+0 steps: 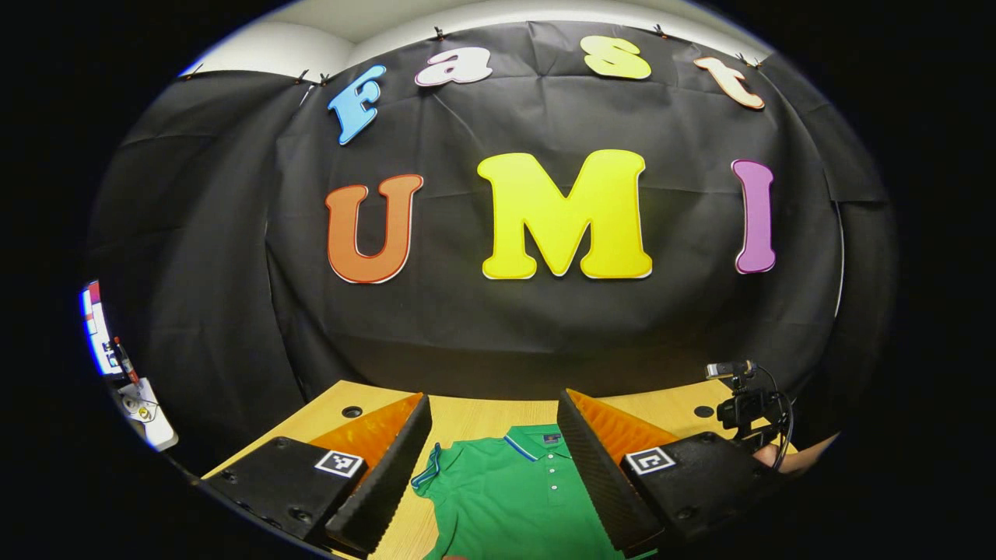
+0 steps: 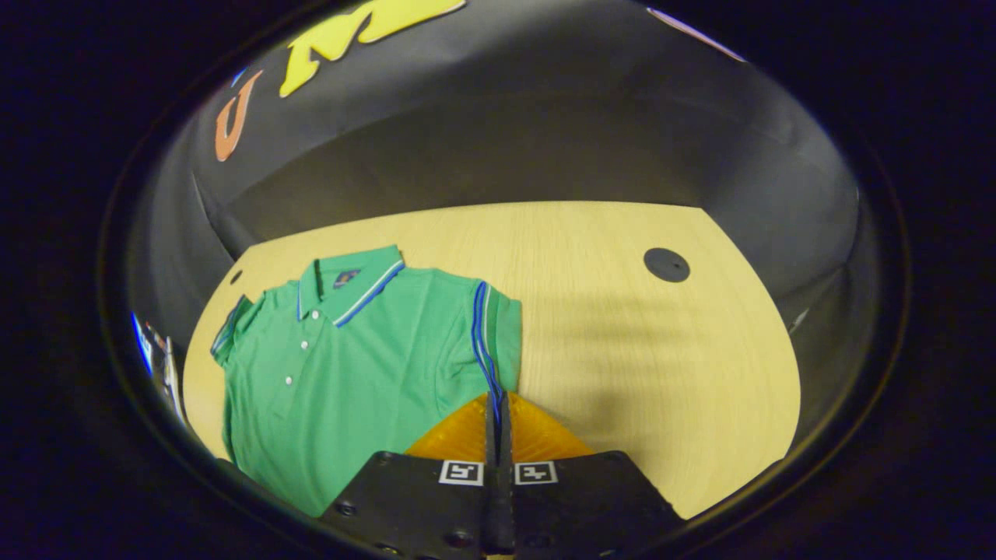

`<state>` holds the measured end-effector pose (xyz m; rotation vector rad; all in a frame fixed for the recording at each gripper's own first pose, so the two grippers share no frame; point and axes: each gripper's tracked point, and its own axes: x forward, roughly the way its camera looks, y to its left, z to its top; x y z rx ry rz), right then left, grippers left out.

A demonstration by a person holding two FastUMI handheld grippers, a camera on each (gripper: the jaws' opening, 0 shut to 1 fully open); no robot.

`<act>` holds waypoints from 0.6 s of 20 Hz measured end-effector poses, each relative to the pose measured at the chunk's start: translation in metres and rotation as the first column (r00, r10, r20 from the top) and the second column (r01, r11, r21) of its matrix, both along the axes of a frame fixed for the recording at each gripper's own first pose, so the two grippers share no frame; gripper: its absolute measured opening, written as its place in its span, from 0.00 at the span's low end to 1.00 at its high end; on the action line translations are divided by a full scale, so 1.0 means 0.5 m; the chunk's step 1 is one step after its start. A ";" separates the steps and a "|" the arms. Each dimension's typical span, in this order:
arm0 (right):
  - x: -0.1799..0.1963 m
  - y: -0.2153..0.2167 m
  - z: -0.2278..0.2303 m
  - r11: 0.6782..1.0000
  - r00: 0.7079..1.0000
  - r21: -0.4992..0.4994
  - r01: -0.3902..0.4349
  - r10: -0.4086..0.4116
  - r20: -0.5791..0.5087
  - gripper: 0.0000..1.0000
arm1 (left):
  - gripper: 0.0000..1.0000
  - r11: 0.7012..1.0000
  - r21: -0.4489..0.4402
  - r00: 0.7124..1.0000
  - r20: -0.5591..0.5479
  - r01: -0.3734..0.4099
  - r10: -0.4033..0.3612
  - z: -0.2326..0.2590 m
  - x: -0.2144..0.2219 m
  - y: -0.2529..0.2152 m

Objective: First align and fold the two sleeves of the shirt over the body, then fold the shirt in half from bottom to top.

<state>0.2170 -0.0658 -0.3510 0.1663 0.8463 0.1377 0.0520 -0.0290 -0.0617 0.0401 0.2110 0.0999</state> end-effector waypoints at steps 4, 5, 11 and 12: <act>0.004 0.027 0.067 1.000 0.998 0.000 -0.005 0.005 0.055 0.00 | 1.00 1.000 0.004 1.000 0.014 -0.002 0.002 0.012 -0.008 0.012; 0.003 0.041 0.081 1.000 0.998 -0.004 -0.007 0.007 0.062 0.00 | 1.00 1.000 0.003 1.000 0.015 -0.005 0.005 0.013 -0.012 0.016; 0.000 0.139 0.158 1.000 0.995 -0.014 0.003 -0.002 0.100 0.00 | 1.00 0.998 -0.045 0.999 0.027 -0.036 0.038 0.010 -0.039 0.066; 0.000 0.159 0.158 1.000 0.996 -0.012 0.013 -0.011 0.094 0.00 | 1.00 0.998 -0.046 0.998 0.034 -0.047 0.049 0.014 -0.045 0.082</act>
